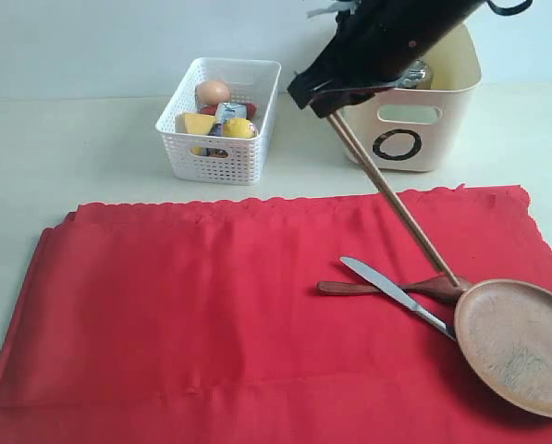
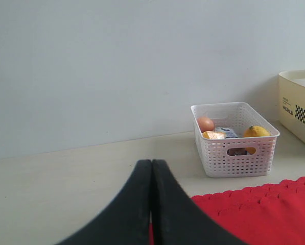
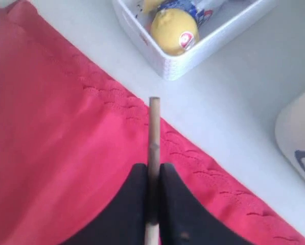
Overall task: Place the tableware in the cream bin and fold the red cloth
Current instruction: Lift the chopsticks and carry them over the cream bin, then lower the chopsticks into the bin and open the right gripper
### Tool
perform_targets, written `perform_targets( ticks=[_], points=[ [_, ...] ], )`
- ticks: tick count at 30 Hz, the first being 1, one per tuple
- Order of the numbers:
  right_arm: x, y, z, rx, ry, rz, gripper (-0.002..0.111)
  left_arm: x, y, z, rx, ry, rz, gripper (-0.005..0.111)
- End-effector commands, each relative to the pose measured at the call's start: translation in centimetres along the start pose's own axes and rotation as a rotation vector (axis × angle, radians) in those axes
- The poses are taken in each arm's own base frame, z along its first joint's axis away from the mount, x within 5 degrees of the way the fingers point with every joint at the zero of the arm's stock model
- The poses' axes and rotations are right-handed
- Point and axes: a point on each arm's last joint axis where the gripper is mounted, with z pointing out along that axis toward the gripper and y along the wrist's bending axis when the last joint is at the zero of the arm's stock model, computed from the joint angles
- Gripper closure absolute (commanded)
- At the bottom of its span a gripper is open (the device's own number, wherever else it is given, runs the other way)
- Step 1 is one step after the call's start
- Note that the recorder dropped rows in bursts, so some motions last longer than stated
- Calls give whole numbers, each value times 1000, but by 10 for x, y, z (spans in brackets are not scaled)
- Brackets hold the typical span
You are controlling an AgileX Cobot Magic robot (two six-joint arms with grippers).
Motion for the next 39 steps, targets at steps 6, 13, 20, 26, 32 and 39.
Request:
perform_targets(
  ticks=[6,13,20,26,32,39],
  points=[
    [-22,-60,-47,160,-178,133,108,1,0,0,7,-3,2,106],
    [-36,-103,-74,251,-397,259,108,1,0,0,7,-3,2,106],
    [-60,-139,-73,282,-522,317,108,1,0,0,7,-3,2,106],
    [-82,-161,-69,292,-610,330,108,1,0,0,7,-3,2,106],
    [-89,-190,-47,348,-680,350,108,1,0,0,7,-3,2,106],
    [-79,-211,-4,378,-641,365,108,1,0,0,7,-3,2,106]
  ],
)
